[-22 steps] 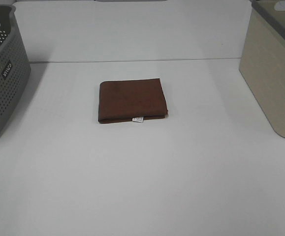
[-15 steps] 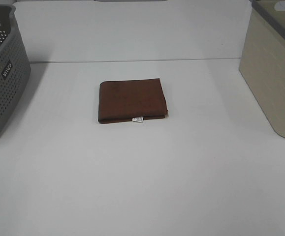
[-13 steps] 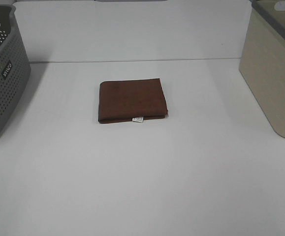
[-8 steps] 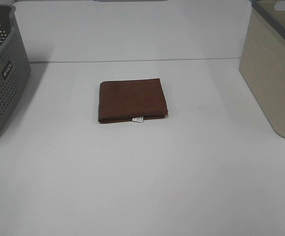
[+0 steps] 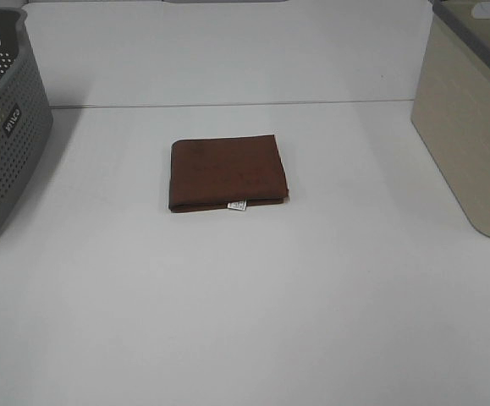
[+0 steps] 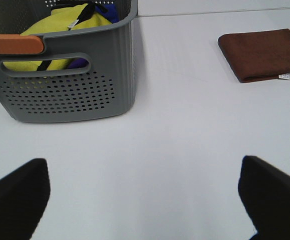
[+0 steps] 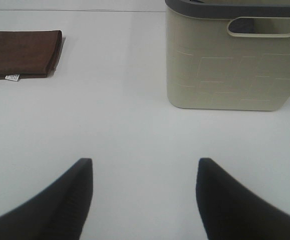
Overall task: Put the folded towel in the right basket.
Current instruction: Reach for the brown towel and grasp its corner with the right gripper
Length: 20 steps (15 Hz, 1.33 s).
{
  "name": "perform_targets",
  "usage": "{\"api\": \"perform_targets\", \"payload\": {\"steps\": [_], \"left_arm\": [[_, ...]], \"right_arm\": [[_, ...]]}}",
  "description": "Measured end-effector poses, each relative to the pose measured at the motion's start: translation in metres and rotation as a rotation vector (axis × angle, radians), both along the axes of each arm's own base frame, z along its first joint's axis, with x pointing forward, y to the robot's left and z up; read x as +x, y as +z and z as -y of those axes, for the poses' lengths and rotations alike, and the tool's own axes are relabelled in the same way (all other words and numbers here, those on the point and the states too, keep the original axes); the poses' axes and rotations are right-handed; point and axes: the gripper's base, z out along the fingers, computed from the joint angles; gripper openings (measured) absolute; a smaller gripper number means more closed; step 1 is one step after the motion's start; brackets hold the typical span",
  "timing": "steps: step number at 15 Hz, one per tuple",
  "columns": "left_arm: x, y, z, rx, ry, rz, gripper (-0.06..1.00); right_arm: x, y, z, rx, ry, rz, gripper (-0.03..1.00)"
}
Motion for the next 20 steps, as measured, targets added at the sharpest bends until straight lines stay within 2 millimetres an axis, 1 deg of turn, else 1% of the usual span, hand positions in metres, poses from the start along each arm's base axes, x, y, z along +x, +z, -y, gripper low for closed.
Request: {"api": "perform_targets", "payload": {"steps": [20], "left_arm": [[0.0000, 0.0000, 0.0000, 0.000, 0.000, 0.000, 0.97]], "right_arm": [[0.0000, 0.0000, 0.0000, 0.000, 0.000, 0.000, 0.58]]}}
